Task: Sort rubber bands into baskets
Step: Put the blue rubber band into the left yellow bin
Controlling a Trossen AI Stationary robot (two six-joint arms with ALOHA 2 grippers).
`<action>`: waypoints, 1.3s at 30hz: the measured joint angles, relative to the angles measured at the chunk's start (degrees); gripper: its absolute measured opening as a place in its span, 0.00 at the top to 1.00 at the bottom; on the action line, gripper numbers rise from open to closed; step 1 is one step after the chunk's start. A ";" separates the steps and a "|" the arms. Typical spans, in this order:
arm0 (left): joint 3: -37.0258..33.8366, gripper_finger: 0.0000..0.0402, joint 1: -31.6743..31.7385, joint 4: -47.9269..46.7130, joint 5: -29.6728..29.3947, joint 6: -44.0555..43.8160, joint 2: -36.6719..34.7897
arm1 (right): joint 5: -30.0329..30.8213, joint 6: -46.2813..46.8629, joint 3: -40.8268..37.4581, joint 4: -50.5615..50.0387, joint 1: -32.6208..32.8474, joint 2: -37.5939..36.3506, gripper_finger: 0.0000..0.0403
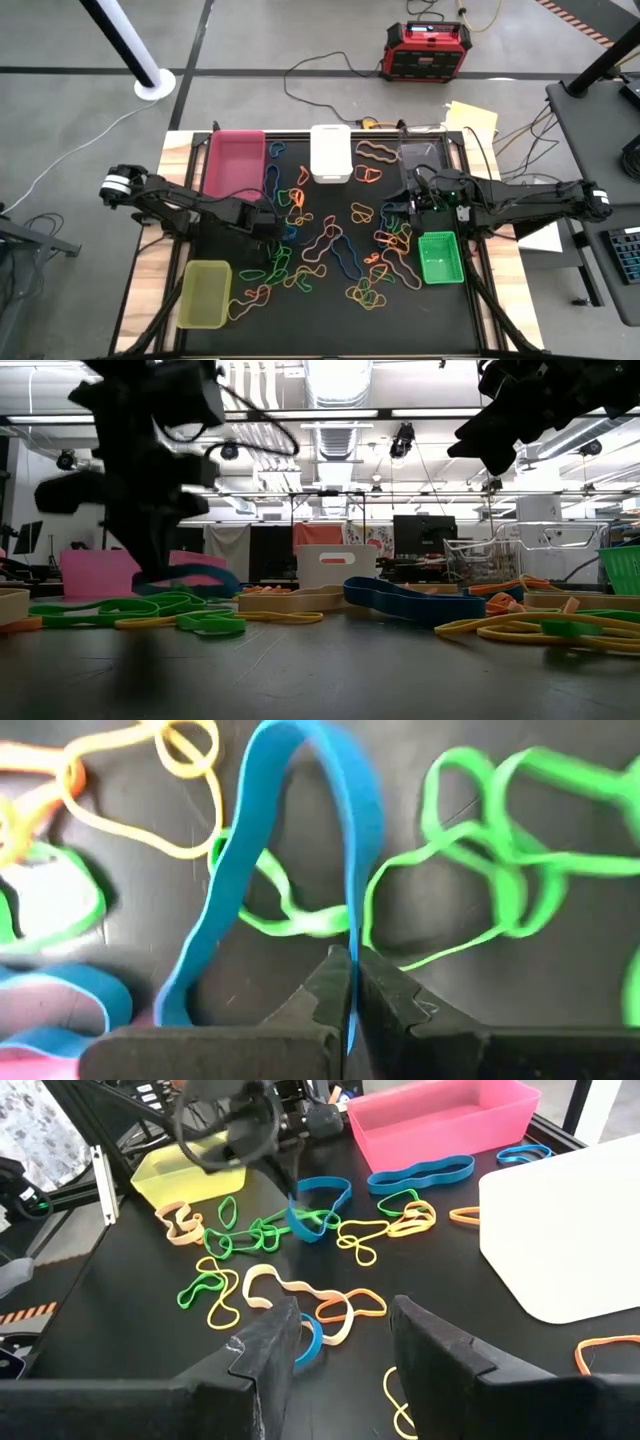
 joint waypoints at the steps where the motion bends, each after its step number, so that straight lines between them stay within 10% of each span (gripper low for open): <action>1: 0.57 1.00 0.00 -0.24 0.93 0.01 -0.56 | -0.01 0.02 0.00 0.00 0.00 0.01 0.63; 14: 10.38 1.00 -0.13 -4.59 6.54 -5.35 -11.93 | 0.01 -0.82 -0.02 -0.02 0.00 0.02 0.63; 26: 30.43 1.00 -11.02 -32.84 13.81 -30.54 -14.11 | 0.01 -2.06 -0.02 0.04 0.00 0.02 0.63; 39: 24.42 1.00 -27.22 -36.42 19.33 -61.18 -14.44 | 0.03 -2.34 -0.02 0.11 0.00 0.02 0.64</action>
